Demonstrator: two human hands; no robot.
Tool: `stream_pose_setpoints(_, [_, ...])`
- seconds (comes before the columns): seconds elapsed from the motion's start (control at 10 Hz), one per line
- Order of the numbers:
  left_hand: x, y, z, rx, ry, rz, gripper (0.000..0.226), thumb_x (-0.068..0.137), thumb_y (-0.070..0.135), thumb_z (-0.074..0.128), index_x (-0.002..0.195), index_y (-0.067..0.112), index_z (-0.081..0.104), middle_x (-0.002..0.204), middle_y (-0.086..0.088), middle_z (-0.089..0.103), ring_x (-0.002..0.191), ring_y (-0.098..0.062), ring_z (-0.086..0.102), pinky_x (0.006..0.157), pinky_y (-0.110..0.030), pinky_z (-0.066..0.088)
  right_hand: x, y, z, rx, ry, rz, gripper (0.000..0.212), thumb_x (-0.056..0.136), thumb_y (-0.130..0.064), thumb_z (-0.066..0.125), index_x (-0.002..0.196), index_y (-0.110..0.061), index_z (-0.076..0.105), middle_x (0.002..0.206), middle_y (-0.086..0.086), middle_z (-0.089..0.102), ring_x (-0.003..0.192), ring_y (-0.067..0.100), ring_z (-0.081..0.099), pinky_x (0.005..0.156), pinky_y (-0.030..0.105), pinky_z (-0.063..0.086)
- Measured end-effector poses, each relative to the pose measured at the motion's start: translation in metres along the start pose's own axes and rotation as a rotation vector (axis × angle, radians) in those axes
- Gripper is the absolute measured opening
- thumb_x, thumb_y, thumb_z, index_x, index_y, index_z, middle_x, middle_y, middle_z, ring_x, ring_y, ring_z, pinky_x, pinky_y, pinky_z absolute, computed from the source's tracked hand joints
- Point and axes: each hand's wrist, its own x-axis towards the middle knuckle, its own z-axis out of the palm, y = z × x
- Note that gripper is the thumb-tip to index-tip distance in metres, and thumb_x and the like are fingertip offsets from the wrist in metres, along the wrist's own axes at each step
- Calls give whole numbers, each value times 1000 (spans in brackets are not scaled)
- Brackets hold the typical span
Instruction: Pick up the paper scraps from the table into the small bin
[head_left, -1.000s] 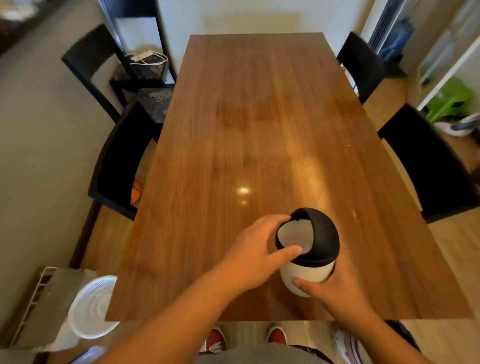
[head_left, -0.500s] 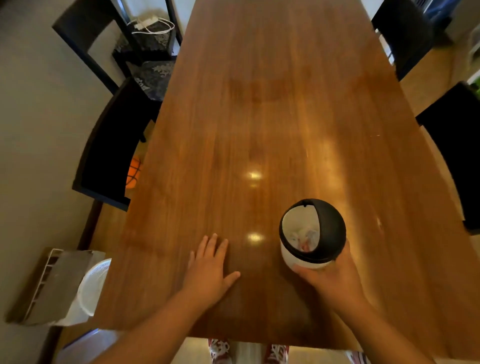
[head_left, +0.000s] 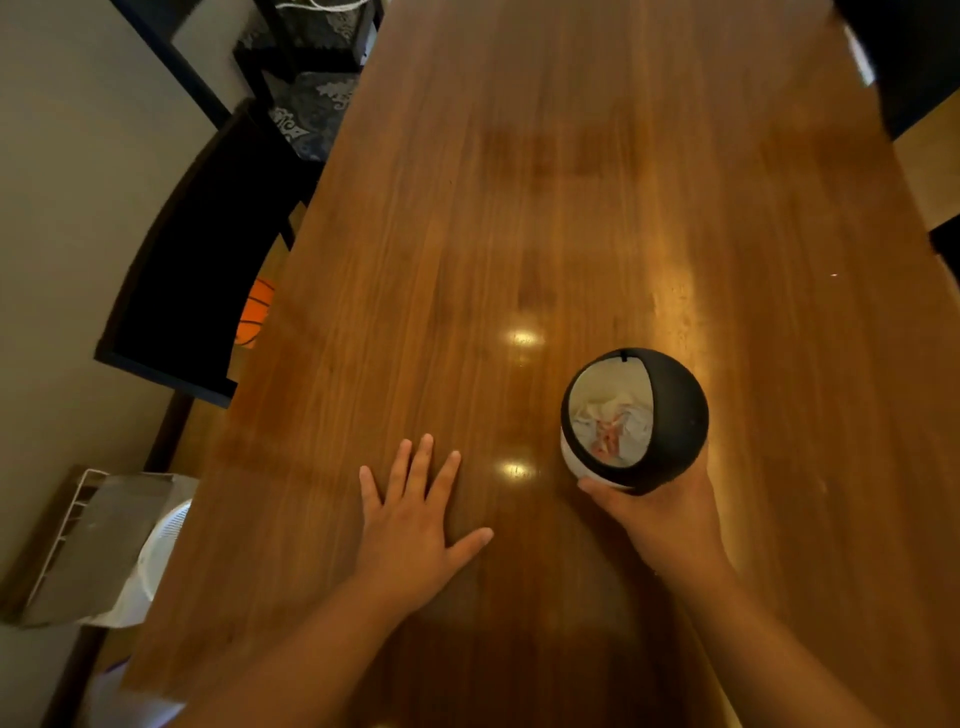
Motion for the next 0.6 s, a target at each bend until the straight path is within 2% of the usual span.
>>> stream_pose_setpoints(0.1, [1,2,0,17,-5,-10,91,77,90,10,150,40,-13,161,3,-21,143,-16,-34,114,-57,-19,10,4,5,4,7,2,105,51,-58,91,143,-40,44,131,-21,60,119,-6,56,88,19,51])
stream_pose_setpoints(0.2, [1,2,2,27,-3,-11,92,77,90,9,150,39,-14,162,2,-22,143,-17,-34,115,-59,-16,17,3,10,-2,29,8,110,48,-67,86,144,-39,42,133,-22,58,121,-10,52,85,9,48])
stream_pose_setpoints(0.4, [1,3,-1,9,-13,-7,91,78,88,11,152,38,-9,161,2,-21,145,-17,-31,115,-59,-16,24,9,15,-23,35,3,117,50,-64,90,149,-31,38,139,-15,55,128,4,52,99,39,53])
stream_pose_setpoints(0.5, [-1,4,-8,-7,-36,-3,92,78,87,13,152,38,-9,160,4,-23,146,-19,-29,115,-57,-16,13,8,14,-53,16,67,137,45,-67,90,157,-30,20,150,-12,43,137,8,43,108,43,46])
stream_pose_setpoints(0.6, [-3,4,-17,-27,-51,34,86,83,79,24,153,35,0,164,1,-9,150,-20,-15,118,-52,-7,-8,2,2,-104,-13,98,134,48,-68,85,158,-37,14,159,-12,32,142,10,35,110,38,39])
